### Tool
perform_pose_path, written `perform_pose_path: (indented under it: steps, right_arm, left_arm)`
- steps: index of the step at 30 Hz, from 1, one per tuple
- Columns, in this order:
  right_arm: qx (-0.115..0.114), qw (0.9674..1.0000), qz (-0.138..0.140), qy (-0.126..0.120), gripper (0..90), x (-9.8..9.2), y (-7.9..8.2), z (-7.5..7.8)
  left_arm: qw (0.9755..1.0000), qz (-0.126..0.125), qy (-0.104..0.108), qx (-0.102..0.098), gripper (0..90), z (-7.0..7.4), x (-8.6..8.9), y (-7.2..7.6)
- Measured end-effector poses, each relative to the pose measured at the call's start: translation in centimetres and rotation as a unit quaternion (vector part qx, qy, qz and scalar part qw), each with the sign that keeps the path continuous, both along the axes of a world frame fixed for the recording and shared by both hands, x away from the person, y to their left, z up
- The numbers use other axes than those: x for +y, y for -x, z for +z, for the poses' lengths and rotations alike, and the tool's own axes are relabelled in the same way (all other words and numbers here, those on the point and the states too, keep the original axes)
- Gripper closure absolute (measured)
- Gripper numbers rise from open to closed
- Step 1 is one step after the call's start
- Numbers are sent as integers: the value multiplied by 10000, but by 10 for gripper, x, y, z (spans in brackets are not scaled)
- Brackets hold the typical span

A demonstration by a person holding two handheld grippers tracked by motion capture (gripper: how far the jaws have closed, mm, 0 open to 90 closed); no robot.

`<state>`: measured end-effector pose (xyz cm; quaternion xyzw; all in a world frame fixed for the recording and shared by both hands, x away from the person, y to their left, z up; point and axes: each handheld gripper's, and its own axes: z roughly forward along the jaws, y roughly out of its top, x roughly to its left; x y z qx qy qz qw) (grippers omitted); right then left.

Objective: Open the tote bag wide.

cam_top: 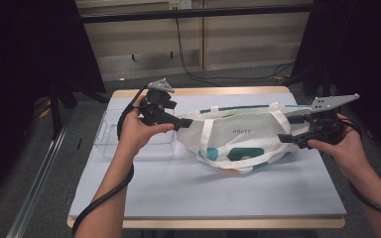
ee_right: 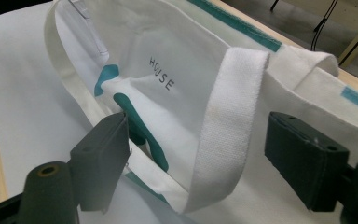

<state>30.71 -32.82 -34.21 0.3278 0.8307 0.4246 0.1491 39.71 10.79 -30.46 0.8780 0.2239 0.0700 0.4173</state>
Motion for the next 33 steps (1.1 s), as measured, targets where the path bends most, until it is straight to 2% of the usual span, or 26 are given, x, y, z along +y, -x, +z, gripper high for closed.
perform_pose_path:
  steps: [6,13,17,19,20,21,22,23,24,27,33]
  right_arm:
    - [-10,9999,91,43,309,3,0,-3]
    - [-16,9997,214,116,466,5,1,-6]
    - [-15,9995,285,166,573,4,1,-9]
    - [-19,9994,319,165,613,3,2,-10]
    - [-9,9993,332,159,639,2,2,-10]
    - [-12,9992,350,178,653,1,2,-11]
    - [-16,9992,362,189,662,1,3,-11]
    - [-9,9991,392,179,674,0,3,-12]
    - [27,9990,395,190,686,0,3,-12]
    - [46,9988,449,173,722,-2,4,-14]
    - [100,9989,456,30,786,-6,4,-17]
  left_arm:
    - [9999,-127,89,50,211,1,-7,-6]
    - [9998,-184,53,81,347,0,-16,-18]
    - [9996,-209,57,201,436,-5,-21,-25]
    - [9994,-231,5,264,450,-8,-22,-29]
    - [9991,-207,152,344,486,-11,-23,-30]
    - [9989,-264,141,349,489,-12,-24,-32]
    - [9992,-232,70,321,490,-13,-25,-32]
    - [9991,-300,-30,298,502,-13,-25,-34]
    - [9990,-311,-11,306,514,-14,-26,-35]
    - [9990,-329,-151,262,544,-15,-29,-37]
    - [9984,-470,-100,296,633,-15,-35,-40]
